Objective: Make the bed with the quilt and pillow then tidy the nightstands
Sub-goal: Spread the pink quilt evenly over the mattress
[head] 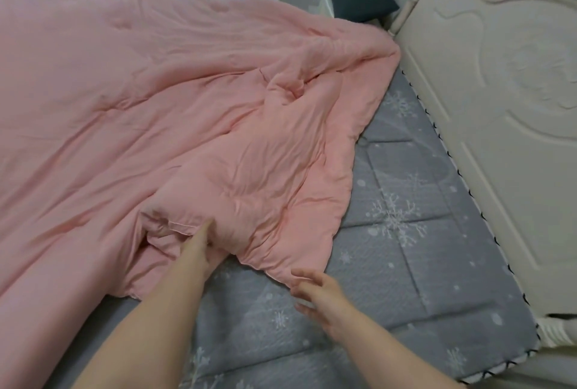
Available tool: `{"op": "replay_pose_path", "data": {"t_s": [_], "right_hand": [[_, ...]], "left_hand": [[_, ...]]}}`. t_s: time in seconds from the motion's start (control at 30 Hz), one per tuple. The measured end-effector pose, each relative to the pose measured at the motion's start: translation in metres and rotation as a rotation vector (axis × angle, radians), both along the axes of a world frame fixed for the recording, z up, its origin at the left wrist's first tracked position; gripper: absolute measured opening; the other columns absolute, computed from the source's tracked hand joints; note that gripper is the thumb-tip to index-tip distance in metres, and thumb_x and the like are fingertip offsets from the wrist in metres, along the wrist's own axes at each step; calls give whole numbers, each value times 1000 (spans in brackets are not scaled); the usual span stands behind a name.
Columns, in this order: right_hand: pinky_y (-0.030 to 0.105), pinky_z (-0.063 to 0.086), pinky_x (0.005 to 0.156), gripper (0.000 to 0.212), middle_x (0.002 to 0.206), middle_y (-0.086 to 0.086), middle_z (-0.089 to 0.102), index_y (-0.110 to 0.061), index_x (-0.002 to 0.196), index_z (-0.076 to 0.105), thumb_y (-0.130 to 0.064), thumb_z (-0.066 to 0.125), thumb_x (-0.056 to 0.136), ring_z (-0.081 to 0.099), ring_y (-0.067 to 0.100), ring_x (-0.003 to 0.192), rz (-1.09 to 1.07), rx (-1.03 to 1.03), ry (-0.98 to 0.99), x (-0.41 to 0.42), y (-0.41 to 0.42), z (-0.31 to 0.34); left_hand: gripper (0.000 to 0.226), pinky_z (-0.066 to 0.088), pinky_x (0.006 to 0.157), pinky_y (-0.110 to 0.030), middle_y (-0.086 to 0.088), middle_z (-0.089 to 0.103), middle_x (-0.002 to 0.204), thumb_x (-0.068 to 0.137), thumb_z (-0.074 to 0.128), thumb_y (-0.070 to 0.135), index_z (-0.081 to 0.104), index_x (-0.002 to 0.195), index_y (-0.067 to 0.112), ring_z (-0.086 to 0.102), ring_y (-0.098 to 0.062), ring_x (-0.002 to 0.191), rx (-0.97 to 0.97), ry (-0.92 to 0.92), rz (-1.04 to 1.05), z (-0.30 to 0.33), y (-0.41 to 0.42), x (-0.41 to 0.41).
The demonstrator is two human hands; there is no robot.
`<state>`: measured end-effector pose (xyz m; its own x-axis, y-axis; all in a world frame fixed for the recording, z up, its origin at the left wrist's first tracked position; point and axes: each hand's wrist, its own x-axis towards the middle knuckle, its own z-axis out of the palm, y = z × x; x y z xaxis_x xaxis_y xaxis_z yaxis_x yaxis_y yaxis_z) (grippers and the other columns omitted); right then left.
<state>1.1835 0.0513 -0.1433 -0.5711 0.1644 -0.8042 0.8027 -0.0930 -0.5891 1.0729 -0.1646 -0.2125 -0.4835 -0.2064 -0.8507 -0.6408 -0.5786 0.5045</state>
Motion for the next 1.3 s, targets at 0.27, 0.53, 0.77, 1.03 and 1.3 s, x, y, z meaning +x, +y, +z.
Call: {"op": "replay_pose_path", "data": {"t_s": [0.27,0.53,0.77,1.03,1.3], "right_hand": [[30,50,71,26,91,6,63,-7,115,64,-3,60,89,61,15,81,-67,-34,-129,8,13,-12],[34,55,74,44,94,14,75,-11,109,67,-46,43,96,71,28,83,-506,-332,-85,5,14,5],[51,56,83,43,105,22,72,-5,114,69,-39,58,90,70,40,95,-722,-599,182,-3,55,52],[58,56,74,36,100,10,75,-19,118,66,-21,47,87,66,30,100,-679,-535,161,-5,106,59],[71,48,68,30,87,11,76,-24,104,67,-38,40,99,70,34,86,-452,-591,38,72,258,72]], "left_hand": [[55,52,91,-45,-6,62,126,84,68,41,53,130,15,60,-27,109,163,93,-23,22,32,-6],[32,51,84,-40,-22,68,107,96,55,25,63,114,1,64,-32,94,563,-3,-46,89,156,88],[14,57,73,-38,-17,68,101,97,53,11,57,109,5,64,-28,92,545,101,-71,129,176,111],[44,53,90,-40,-12,66,111,89,65,36,56,123,9,64,-25,98,341,119,23,113,198,136],[46,56,71,-35,-13,68,99,88,66,36,59,122,6,64,-24,84,326,18,124,91,284,180]]}}
